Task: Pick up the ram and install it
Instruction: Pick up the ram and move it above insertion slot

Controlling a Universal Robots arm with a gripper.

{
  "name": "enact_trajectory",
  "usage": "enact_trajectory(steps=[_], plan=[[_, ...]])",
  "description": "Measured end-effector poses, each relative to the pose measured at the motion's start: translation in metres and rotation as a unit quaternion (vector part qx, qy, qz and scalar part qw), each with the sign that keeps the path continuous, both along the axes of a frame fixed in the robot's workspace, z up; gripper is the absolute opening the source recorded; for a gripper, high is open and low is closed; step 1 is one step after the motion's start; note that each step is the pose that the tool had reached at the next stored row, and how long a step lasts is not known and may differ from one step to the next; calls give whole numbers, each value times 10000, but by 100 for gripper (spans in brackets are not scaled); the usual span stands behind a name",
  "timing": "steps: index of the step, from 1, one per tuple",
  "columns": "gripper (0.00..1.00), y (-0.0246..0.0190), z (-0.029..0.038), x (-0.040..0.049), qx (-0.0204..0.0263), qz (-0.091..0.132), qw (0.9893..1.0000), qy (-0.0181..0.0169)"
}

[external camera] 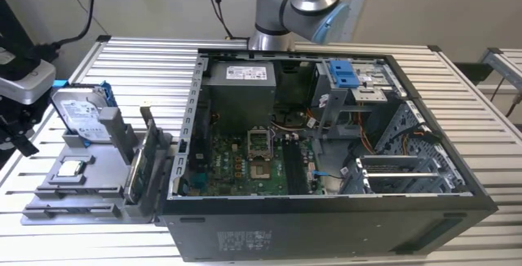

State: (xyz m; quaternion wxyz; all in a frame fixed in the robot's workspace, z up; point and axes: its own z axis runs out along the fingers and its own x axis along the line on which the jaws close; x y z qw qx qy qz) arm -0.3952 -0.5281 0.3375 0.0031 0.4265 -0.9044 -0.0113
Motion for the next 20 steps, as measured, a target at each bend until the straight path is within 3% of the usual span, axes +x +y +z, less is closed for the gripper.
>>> enact_trajectory(steps=[5,9,16,20], plan=[[11,2,1,0,-14,421,9991,-2],[11,9,-1,0,-17,671,9977,-61],[11,30,-6,0,-20,1065,9942,-164],[11,48,-7,0,-20,1288,9915,-190]])
